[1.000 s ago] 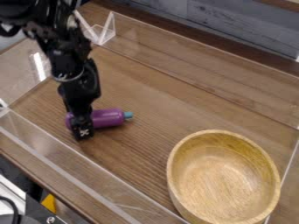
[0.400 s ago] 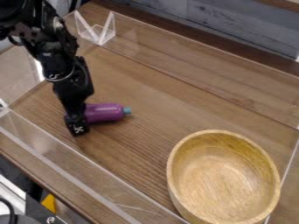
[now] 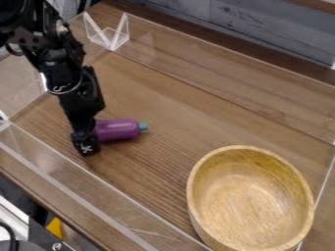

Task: Put the purple eggplant in the brown bowl

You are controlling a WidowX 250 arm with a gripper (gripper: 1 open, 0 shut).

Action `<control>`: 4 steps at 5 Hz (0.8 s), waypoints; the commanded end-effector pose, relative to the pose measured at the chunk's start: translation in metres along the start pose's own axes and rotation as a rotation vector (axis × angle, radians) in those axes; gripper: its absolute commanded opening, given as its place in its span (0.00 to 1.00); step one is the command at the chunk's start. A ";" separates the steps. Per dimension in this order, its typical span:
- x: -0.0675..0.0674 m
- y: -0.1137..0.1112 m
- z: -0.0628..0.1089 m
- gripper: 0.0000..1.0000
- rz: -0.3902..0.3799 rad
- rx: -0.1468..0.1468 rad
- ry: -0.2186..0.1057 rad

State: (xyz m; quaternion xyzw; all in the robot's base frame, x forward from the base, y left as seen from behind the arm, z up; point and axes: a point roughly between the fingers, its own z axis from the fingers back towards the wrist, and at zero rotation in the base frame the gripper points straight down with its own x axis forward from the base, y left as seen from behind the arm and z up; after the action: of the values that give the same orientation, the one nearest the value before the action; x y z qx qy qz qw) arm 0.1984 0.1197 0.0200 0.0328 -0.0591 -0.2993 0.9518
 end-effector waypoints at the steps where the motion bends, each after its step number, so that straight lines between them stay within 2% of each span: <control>1: -0.001 0.009 0.006 1.00 -0.014 0.020 -0.014; 3: 0.017 0.010 0.006 1.00 -0.012 0.008 -0.007; 4: 0.026 0.018 0.008 0.00 -0.036 0.002 -0.018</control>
State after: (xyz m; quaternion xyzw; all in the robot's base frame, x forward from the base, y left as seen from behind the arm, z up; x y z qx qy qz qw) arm 0.2197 0.1156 0.0234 0.0159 -0.0515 -0.3151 0.9475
